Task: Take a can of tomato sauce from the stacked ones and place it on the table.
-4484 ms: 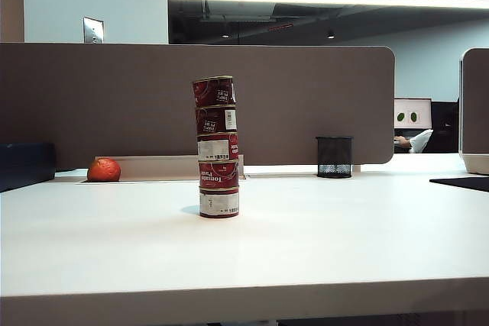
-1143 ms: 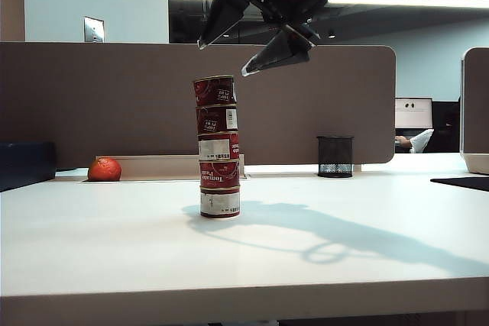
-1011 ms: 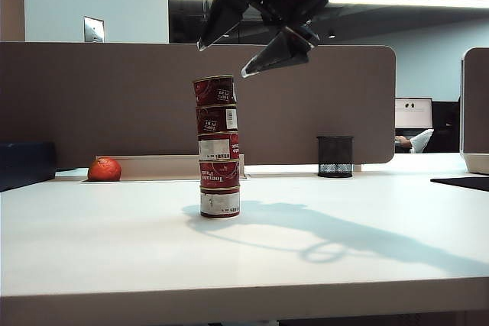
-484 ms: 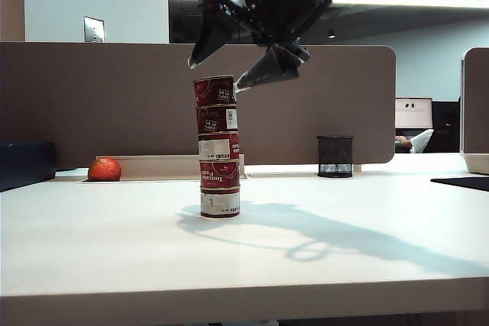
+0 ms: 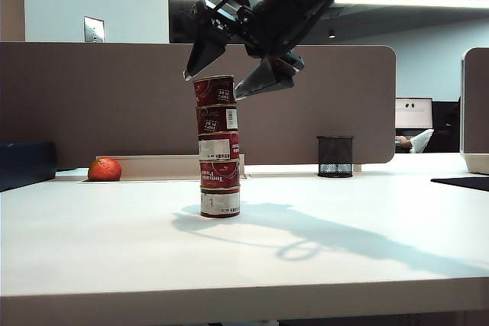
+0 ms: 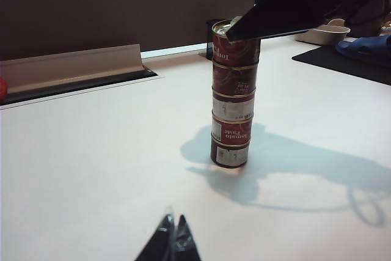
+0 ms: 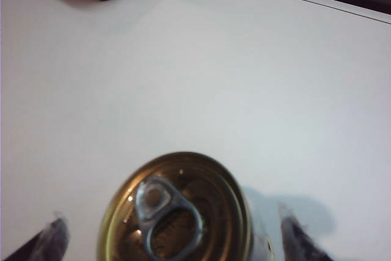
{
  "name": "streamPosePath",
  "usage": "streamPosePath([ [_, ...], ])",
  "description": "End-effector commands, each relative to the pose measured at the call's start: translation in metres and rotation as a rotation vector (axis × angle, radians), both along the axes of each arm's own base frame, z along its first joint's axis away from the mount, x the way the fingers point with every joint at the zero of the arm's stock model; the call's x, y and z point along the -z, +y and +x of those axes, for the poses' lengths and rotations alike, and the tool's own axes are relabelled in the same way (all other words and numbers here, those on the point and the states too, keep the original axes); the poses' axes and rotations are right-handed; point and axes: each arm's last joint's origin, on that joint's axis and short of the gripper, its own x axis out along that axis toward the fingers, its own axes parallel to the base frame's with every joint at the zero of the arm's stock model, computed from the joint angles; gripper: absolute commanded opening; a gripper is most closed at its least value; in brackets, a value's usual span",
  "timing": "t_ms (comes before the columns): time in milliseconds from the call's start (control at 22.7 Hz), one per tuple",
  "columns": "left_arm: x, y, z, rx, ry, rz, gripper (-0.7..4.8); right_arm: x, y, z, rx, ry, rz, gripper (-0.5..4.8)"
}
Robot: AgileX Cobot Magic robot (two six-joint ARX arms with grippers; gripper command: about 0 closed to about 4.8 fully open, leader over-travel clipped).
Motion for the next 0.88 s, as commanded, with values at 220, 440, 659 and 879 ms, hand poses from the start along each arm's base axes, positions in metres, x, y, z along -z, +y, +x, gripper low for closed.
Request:
streamPosePath([
  [220, -0.0016, 0.0000, -0.0001, 0.003, -0.009, -0.003, -0.06, -0.0048, 0.0009, 0.0003, 0.025, -0.037, 0.001, 4.79],
  [440, -0.0016, 0.0001, -0.0001, -0.002, -0.010, -0.003, -0.06, -0.0048, 0.0011, 0.0002, 0.024, -0.037, 0.002, 4.79],
  [659, -0.0016, 0.0002, 0.0000, -0.005, -0.010, -0.003, -0.06, -0.0048, 0.0011, 0.0002, 0.024, -0.036, 0.002, 4.79],
  [879, -0.0016, 0.0002, 0.0000, -0.005, -0.010, -0.003, -0.06, -0.0048, 0.0009, 0.0003, 0.025, -0.037, 0.001, 4.79],
])
